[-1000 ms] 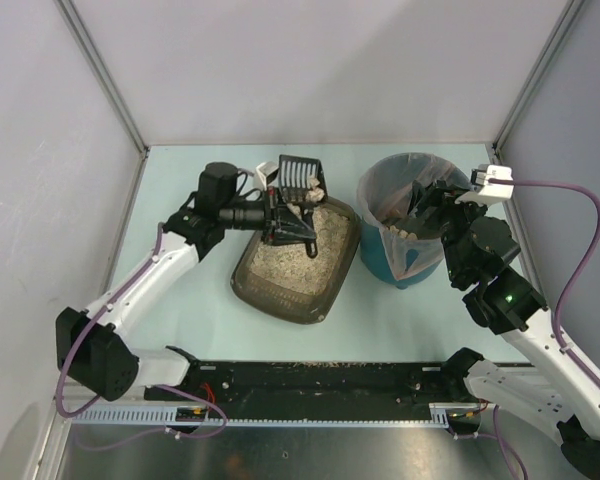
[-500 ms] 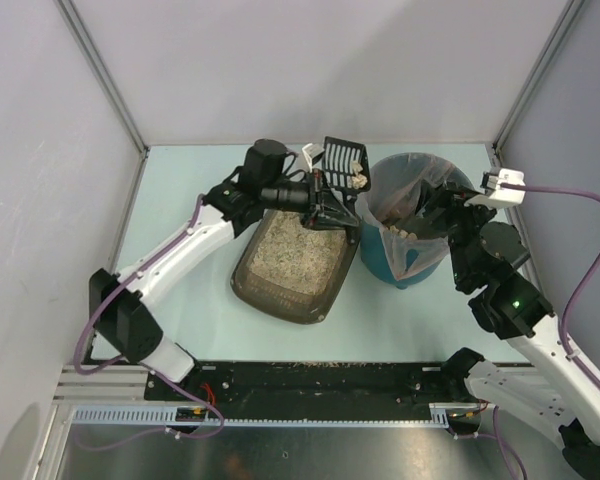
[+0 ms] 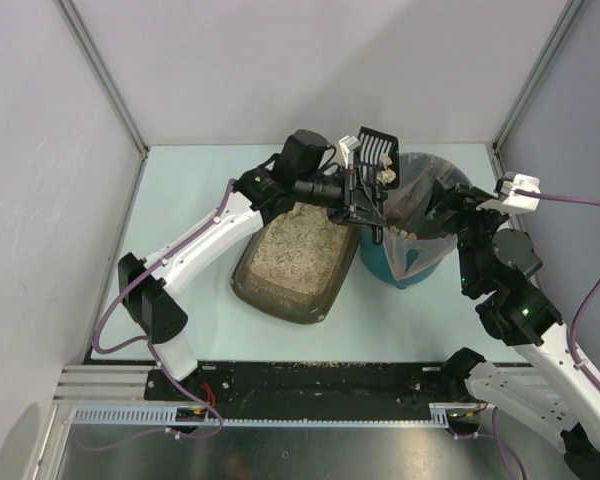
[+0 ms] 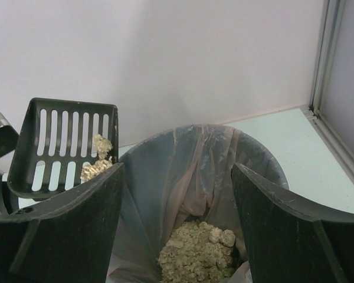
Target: Clean the litter box
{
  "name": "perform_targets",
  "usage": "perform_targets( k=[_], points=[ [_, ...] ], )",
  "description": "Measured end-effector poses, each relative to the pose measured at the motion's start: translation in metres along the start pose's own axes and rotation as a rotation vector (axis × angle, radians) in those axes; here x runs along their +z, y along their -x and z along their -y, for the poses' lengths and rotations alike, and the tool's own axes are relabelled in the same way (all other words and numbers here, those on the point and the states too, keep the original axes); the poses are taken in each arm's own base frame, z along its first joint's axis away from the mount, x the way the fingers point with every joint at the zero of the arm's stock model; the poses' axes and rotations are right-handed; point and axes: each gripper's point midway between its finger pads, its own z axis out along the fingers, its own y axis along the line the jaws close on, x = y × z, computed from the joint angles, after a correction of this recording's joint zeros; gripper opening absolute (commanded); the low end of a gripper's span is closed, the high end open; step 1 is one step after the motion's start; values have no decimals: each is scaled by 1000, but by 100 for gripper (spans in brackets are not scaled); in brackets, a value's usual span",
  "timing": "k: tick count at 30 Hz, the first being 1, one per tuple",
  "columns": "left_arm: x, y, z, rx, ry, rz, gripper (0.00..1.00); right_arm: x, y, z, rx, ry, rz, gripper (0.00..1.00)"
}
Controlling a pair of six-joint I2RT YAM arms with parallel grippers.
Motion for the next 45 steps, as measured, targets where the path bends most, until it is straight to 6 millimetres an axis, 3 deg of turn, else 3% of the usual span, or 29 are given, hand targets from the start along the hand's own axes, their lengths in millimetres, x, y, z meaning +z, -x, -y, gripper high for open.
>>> perform_targets(
  k=[16,22,25,34,38,45],
  points=[
    [16,-2,-32,242,300,11,0,-3,3,7,-14,-20,8,78],
    [17,5,-31,355,384,22,0,-1,8,5,-44,-11,25,78],
    [13,8,-36,405,431,24,0,-1,8,6,-36,-19,28,77],
    [-10,2,-75,490,641,-40,0,-1,6,6,7,-27,20,77],
    [-8,-2,-87,545,731,-71,0,-1,7,6,0,-26,23,78],
    [-17,-6,-94,647,867,-67,0,3,5,1,1,-21,23,78]
  ],
)
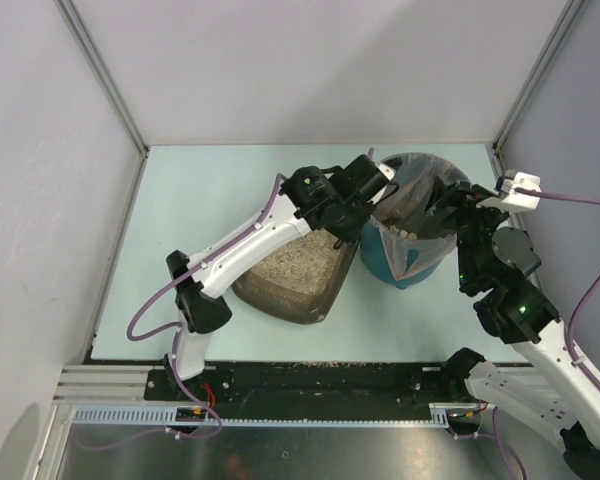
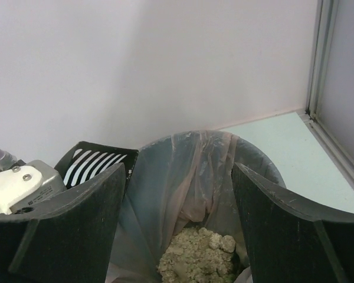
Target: Clean the litter box
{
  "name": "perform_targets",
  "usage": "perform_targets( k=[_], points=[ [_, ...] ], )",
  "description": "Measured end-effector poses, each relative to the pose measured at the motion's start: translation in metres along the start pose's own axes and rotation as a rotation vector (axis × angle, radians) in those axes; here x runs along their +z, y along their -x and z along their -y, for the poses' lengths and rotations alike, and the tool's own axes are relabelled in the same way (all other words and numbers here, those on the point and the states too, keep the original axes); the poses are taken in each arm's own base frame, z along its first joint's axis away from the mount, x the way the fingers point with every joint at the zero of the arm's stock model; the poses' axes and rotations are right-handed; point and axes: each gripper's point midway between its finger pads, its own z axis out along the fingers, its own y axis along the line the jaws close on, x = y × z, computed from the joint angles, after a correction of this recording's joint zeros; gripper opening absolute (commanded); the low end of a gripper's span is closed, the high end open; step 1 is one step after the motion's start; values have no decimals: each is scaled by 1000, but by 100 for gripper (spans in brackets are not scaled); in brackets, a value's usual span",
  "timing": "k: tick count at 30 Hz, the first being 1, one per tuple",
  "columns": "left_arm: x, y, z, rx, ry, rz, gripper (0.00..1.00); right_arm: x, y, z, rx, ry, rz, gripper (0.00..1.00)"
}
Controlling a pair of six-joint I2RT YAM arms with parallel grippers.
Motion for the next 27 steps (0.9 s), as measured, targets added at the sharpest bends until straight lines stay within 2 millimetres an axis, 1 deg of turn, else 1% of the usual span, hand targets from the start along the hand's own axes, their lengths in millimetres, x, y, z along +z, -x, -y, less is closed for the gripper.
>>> perform_targets(
  k=[3,9,12,15,19,25,27],
  points=[
    [-1,1,-4,32,48,16,0,0,0,-1,11,5,-1,78],
    [-10,14,-7,75,107,74,0,-2,0,0,23,6,-4,78],
    [-11,17,-2,127,142,98,0,-5,2,2,30,6,-2,77],
    [-7,14,7,178,162,98,0,-8,5,4,44,6,4,77],
    [-4,11,13,212,181,98,0,-12,10,8,60,4,15,77],
    [-5,13,12,213,184,106,0,-16,11,14,65,-10,15,77],
    [-9,17,14,205,172,120,0,-17,10,15,62,-14,10,77]
  ],
)
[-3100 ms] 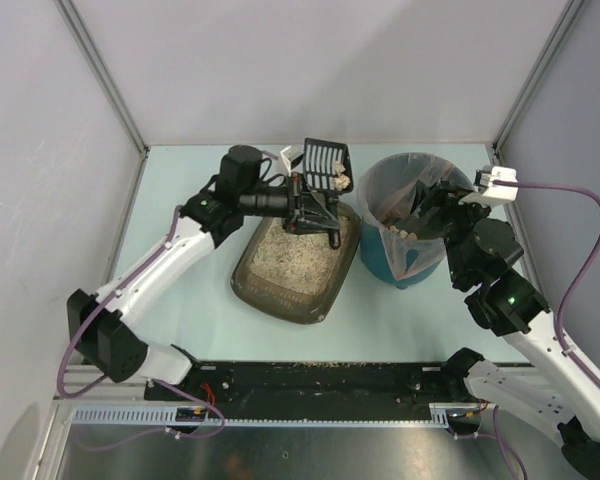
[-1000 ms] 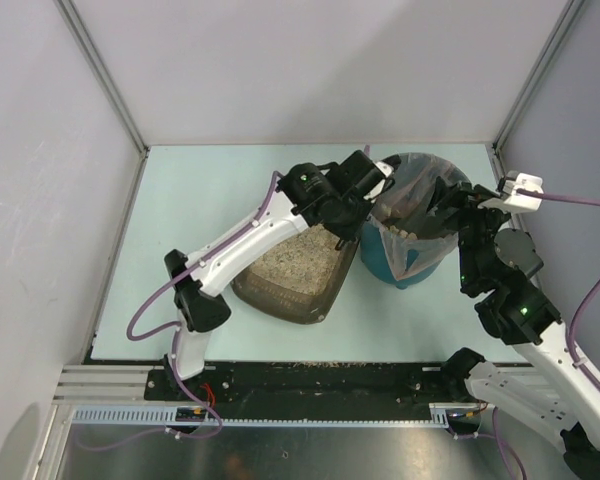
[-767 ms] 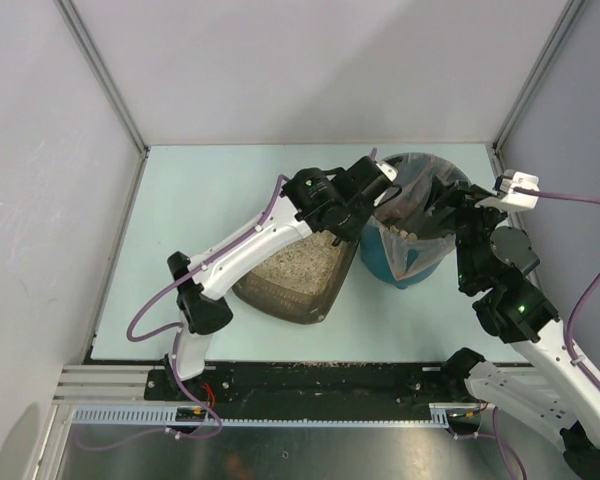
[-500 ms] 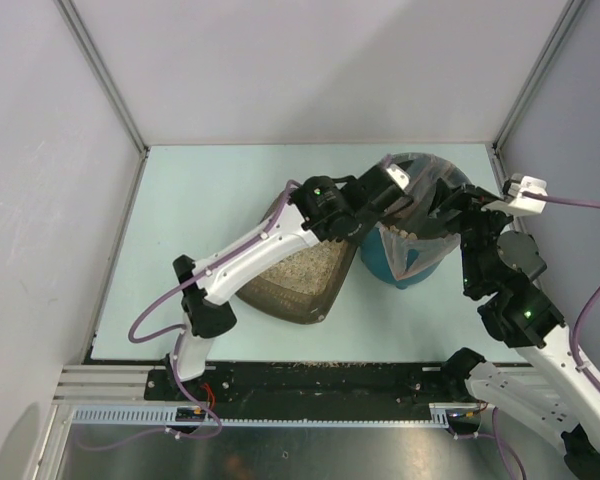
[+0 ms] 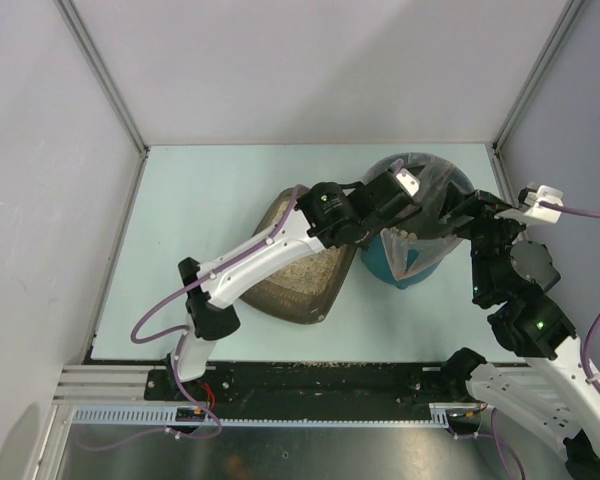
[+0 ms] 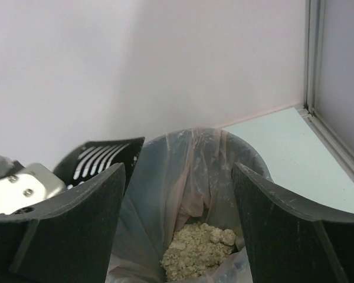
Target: Clean the litter box
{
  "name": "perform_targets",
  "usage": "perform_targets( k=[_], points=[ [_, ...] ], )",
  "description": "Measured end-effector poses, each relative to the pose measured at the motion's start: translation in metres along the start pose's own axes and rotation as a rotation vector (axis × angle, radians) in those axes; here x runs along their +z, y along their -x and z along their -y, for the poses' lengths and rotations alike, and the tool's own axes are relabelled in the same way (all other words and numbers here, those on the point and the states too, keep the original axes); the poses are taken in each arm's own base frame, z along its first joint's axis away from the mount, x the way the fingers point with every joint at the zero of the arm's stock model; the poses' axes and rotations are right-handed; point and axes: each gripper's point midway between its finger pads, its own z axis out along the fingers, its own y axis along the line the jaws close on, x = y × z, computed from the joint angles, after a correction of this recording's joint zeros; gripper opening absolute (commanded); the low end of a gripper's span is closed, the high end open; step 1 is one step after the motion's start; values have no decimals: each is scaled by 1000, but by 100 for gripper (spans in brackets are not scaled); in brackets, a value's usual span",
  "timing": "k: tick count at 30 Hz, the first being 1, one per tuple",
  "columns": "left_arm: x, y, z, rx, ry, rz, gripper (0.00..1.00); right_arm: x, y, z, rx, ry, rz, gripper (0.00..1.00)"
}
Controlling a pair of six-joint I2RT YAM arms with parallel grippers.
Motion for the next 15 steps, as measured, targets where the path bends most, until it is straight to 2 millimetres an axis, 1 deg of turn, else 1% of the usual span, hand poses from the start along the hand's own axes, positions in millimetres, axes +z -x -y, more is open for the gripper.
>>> perform_targets(
  k=[4,7,8,11,15],
  points=[
    [-8,14,2,-48,-41,47,0,-1,-1,2,-3,-6,-3,77],
    [-13,15,4,-85,-92,57,0,-1,0,3,-2,-6,-1,77],
    [-14,13,1,-98,-105,52,0,-2,0,3,-3,-8,-2,77],
    [-19,-2,-14,-146,-129,27,0,-2,-1,4,-6,-10,-5,77],
    [-27,-22,-45,-239,-176,24,0,-2,-2,4,-4,-10,-9,77]
  ],
)
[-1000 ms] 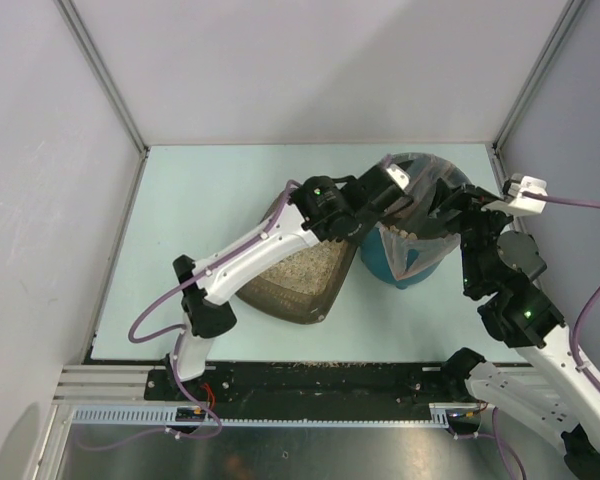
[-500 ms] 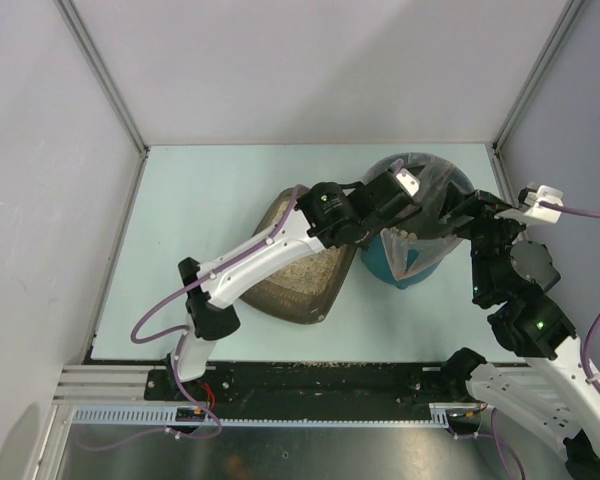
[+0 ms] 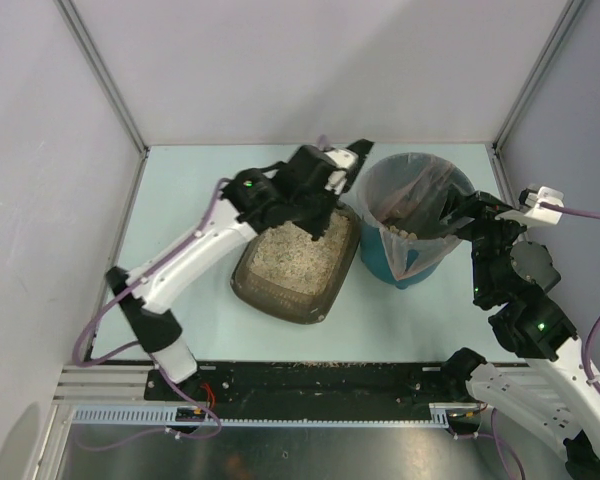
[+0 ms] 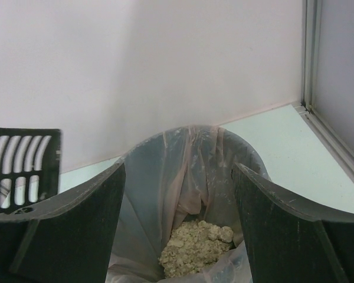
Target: Clean the litter box
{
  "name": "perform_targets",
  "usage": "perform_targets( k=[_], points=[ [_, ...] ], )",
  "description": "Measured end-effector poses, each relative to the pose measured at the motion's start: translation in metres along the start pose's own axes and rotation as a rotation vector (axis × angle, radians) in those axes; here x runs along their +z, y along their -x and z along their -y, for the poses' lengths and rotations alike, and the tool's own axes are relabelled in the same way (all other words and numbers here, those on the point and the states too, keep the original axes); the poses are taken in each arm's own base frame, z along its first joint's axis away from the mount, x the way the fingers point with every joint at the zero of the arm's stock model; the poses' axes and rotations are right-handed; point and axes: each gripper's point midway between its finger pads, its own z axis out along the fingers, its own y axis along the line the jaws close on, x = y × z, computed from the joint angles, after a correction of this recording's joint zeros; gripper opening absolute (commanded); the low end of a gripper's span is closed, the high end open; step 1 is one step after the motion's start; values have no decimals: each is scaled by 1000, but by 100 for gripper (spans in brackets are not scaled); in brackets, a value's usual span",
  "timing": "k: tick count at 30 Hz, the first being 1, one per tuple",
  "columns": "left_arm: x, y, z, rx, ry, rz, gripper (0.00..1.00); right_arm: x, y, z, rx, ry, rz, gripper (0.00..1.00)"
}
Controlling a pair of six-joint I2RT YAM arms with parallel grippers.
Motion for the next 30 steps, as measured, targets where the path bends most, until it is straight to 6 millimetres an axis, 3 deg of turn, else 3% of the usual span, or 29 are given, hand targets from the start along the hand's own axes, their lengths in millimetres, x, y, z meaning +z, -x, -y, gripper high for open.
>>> perform_targets(
  k=[5,8,16,21,25,30],
  points=[
    [-18,-13,-27,-108,-102,35,0,0,0,0,0,-4,0,77],
    [-14,-30,-35,-154,-160,1,0,0,0,1,0,-8,1,77],
    [25,-80,-59,-258,-227,-145,0,0,0,2,-1,-15,2,77],
    [59,-104,-79,-310,-222,-244,0,1,-1,2,-4,-15,-1,77],
    [88,-121,-78,-312,-255,-323,0,2,-2,2,-8,-16,-2,77],
    [109,-140,-71,-324,-295,-388,0,2,-1,3,-14,-22,2,77]
  ],
)
